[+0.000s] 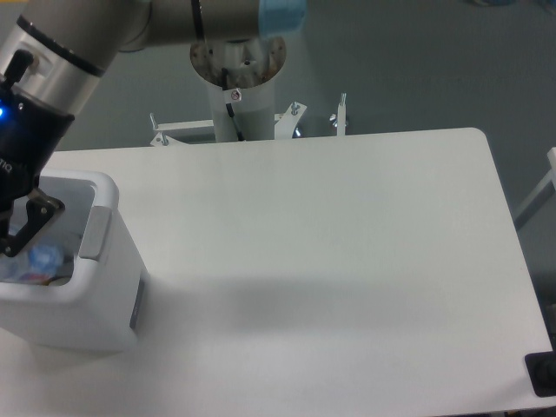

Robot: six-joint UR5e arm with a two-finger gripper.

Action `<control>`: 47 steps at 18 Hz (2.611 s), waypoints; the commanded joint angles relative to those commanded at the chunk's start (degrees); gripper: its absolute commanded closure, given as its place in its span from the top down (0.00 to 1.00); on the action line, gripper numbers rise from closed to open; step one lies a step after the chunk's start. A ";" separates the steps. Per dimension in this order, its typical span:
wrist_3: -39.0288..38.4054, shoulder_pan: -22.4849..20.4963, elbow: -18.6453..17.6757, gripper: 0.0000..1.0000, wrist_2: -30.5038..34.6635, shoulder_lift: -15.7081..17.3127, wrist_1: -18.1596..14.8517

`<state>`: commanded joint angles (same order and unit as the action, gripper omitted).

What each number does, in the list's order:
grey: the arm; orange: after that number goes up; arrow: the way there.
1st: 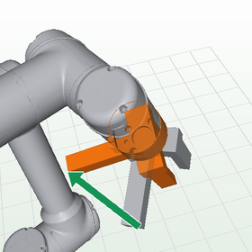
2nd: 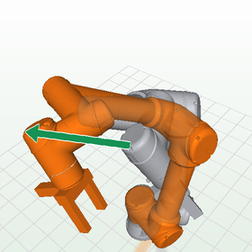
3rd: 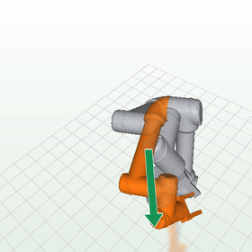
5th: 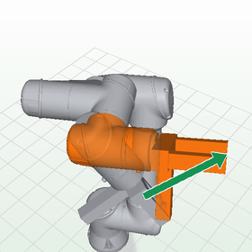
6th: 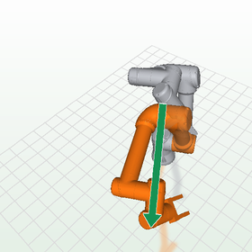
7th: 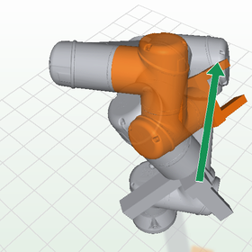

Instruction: Place the trash in the trash can

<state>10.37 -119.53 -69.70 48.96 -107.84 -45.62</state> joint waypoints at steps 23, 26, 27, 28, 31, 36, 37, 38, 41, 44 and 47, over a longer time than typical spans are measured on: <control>21.42 -32.07 -18.18 1.00 0.79 2.73 -0.26; 28.71 -34.36 -21.87 1.00 6.74 2.81 -0.35; 31.18 -34.37 -22.93 1.00 10.68 2.81 -0.35; 33.38 -34.28 -23.55 1.00 14.99 2.73 -0.61; 38.05 -34.01 -24.43 1.00 25.03 2.29 -2.19; 42.53 -33.93 -24.35 1.00 29.16 1.23 -4.22; 43.15 -33.75 -24.35 1.00 31.35 1.23 -4.39; 44.02 -32.88 -24.26 1.00 32.77 0.97 -4.39; 48.85 -31.73 -24.52 1.00 35.76 0.27 -4.48; 53.77 -30.67 -24.96 1.00 39.10 0.26 -5.18; 54.93 -30.59 -25.22 1.00 39.73 0.18 -5.27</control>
<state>65.30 -150.12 -94.92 88.68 -107.67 -50.89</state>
